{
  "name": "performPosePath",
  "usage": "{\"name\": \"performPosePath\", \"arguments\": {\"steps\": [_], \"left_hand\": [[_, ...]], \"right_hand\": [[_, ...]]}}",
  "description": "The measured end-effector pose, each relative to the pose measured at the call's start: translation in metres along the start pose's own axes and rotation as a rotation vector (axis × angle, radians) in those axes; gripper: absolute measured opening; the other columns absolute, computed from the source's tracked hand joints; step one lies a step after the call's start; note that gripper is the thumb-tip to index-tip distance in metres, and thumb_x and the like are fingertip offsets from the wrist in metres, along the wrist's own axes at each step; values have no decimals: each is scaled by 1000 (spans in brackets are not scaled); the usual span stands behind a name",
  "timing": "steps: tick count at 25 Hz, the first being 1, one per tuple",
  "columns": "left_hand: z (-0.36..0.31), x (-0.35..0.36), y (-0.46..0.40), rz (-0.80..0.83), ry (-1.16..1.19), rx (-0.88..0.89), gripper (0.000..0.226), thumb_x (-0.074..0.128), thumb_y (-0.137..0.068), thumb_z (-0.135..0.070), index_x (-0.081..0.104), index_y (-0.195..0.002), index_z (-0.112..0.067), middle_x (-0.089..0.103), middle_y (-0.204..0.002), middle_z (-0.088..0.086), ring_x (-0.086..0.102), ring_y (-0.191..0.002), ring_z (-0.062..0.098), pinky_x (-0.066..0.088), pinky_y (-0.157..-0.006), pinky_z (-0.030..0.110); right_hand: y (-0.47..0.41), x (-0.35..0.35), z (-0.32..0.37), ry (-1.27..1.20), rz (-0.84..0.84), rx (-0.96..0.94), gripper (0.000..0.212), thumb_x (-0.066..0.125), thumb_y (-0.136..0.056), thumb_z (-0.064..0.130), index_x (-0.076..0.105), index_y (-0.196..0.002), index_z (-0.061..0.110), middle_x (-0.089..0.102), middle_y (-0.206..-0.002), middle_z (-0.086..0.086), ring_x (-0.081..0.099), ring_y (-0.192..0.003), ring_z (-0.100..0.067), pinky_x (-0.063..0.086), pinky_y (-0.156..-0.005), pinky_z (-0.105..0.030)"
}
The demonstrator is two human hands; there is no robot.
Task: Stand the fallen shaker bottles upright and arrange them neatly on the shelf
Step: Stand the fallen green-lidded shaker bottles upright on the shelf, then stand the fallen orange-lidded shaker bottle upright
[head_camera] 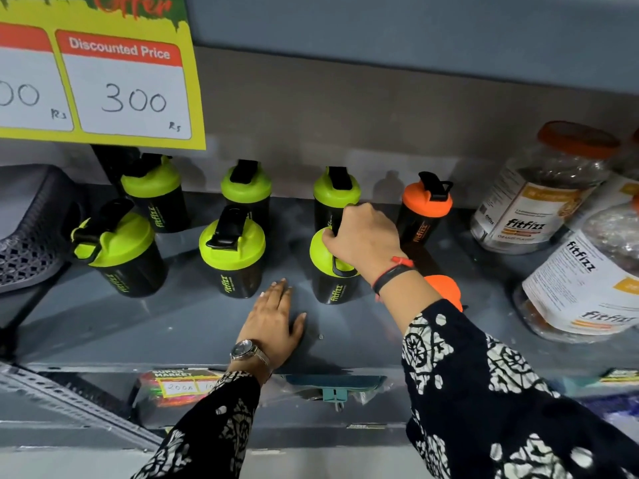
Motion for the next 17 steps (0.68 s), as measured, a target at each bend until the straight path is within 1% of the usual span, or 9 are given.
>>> {"name": "performPosePath", "arguments": {"steps": [2,4,7,9,10,11,12,14,17], "left_hand": [[-1,0,0,13,-10,5,57,40,-93,-34,20,-139,-6,17,-153,14,15,-141,24,6,-116,32],[-3,0,0,15,-21,9,56,37,-94,-34,18,-139,-6,16,-153,13,13,-141,24,6,-116,31],[-7,-1,13,12,-19,-10,54,36,-95,-32,18,-139,-4,17,-153,14,14,-141,25,7,-116,32],[-17,-5,28,-5,-28,9,50,45,-93,-23,29,-134,1,30,-147,20,28,-136,32,20,-114,39],[-27,-6,36,-27,-34,65,47,52,-89,-18,40,-128,3,43,-138,24,41,-128,37,33,-107,47],[-39,-4,42,-49,-63,139,44,57,-82,-16,50,-120,5,54,-128,25,52,-117,39,44,-94,53],[-51,-2,46,-59,-91,197,43,62,-76,-16,55,-113,5,61,-119,24,60,-107,39,50,-81,56],[-81,5,45,-57,-99,287,46,74,-68,-15,59,-108,3,67,-112,20,65,-100,34,54,-71,53],[-117,15,30,-49,-78,311,54,81,-60,-13,60,-107,2,68,-110,18,66,-99,31,56,-71,47]], "right_hand": [[2,0,1,5,9,22,35,54,-85,33,57,-97,1,62,-105,-21,59,-98,-39,38,-66,-33],[5,-1,4,13,22,30,38,54,-86,35,56,-99,0,62,-106,-21,58,-99,-39,42,-69,-35],[17,-12,-1,-2,-31,30,53,48,-86,51,55,-100,0,62,-103,-23,59,-96,-40,47,-72,-38],[34,-27,-27,-64,-175,24,53,42,-87,53,54,-100,3,63,-99,-24,60,-91,-42,48,-69,-41],[46,-34,-48,-102,-250,12,49,41,-88,50,54,-99,5,64,-98,-23,61,-89,-42,49,-68,-42],[60,-39,-73,-131,-299,-3,43,41,-89,47,55,-99,7,64,-98,-20,61,-89,-41,49,-67,-42],[75,-40,-98,-140,-316,-17,38,43,-89,44,55,-100,9,63,-99,-17,60,-90,-39,49,-67,-42],[103,-31,-139,-95,-261,-50,36,53,-85,42,55,-103,11,60,-99,-12,58,-91,-35,49,-70,-40],[120,4,-165,37,-79,-115,57,69,-69,51,55,-105,9,58,-102,-12,57,-88,-33,50,-74,-42]]}}
Point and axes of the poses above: each hand's wrist, its own y-axis away from the middle knuckle, its own x-axis out of the palm, z = x × y, the point moved 4 cm from there along -y, towards the middle knuckle
